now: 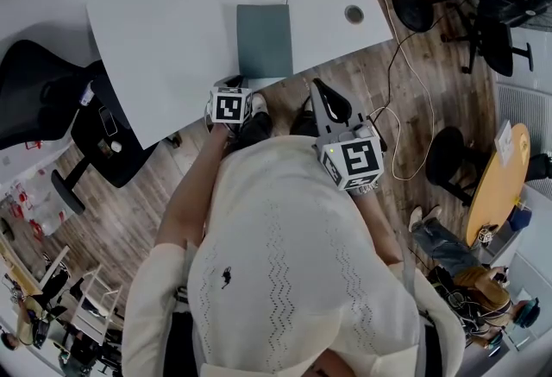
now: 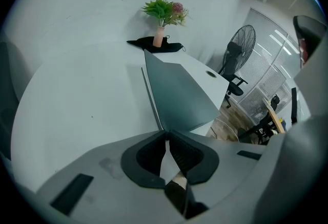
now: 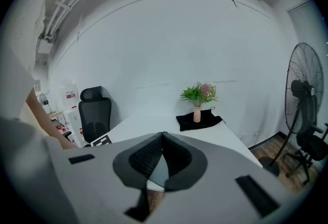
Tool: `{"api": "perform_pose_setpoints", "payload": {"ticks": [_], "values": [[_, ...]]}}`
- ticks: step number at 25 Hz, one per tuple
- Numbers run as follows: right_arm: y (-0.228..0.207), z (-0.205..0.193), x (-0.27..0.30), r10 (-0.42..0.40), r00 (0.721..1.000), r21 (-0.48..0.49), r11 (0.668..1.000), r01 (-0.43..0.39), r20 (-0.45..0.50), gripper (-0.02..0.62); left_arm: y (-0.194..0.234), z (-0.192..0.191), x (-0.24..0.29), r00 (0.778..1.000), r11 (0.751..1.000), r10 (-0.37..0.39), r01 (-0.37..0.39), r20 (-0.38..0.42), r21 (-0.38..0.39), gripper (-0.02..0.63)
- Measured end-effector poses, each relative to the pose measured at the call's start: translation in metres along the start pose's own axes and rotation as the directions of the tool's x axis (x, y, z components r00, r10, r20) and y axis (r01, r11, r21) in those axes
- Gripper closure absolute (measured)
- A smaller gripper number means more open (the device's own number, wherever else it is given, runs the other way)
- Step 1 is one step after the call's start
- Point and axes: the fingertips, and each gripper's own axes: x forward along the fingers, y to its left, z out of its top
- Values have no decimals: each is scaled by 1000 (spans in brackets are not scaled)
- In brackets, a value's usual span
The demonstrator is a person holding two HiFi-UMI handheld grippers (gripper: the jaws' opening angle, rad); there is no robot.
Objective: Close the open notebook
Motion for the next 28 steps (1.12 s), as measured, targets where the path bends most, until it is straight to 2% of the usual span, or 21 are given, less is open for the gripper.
{"api": "perform_pose_setpoints", "payload": {"ticks": [20, 24, 28], "values": [[0, -2, 3, 2, 1000, 0, 1000, -2, -11, 594, -4, 0, 1, 1000, 1000, 3, -2, -8, 24, 558], [2, -1, 3, 3, 1000, -1, 1000, -3, -10, 594, -1, 0, 1, 1000, 999, 17, -17, 9, 37, 527], [0, -1, 5, 5, 1000, 0, 1000, -5, -10, 594, 2, 2, -5, 1000, 999, -2, 1, 25, 32, 490]]}}
